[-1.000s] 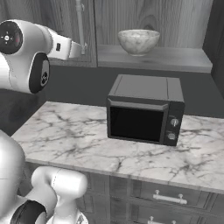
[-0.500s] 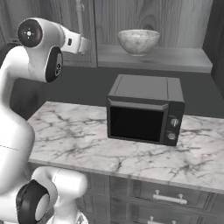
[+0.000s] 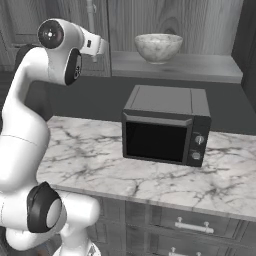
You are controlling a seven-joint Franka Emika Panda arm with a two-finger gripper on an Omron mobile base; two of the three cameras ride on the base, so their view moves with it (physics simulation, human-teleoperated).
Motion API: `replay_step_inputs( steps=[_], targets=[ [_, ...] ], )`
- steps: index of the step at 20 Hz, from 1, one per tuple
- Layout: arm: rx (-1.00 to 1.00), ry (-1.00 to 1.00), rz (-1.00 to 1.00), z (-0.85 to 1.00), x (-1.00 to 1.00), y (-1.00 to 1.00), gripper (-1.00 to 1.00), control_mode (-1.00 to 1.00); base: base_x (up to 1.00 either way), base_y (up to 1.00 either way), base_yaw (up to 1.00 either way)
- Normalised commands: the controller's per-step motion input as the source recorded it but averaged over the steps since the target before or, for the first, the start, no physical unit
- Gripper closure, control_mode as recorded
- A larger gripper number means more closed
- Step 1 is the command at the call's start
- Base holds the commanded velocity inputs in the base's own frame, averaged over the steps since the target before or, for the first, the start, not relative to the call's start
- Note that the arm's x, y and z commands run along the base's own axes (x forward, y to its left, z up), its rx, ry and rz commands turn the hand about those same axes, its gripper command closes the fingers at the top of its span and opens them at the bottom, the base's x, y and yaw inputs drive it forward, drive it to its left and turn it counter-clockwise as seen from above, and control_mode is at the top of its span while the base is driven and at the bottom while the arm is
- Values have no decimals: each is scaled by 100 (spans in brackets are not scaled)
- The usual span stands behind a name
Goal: Move the bowls from the cabinet to the plates on the dining table.
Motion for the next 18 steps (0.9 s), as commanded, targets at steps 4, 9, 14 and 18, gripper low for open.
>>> replay_step_inputs(
  steps=[4, 9, 14, 18],
  targets=[
    [0, 0, 0, 0, 55, 0, -100, -100, 0, 0, 0],
    [0, 0, 0, 0, 56, 0, -100, -100, 0, 0, 0],
    [0, 0, 0, 0, 62, 0, -100, -100, 0, 0, 0],
    [0, 0, 0, 0, 60, 0, -100, -100, 0, 0, 0]
  ],
)
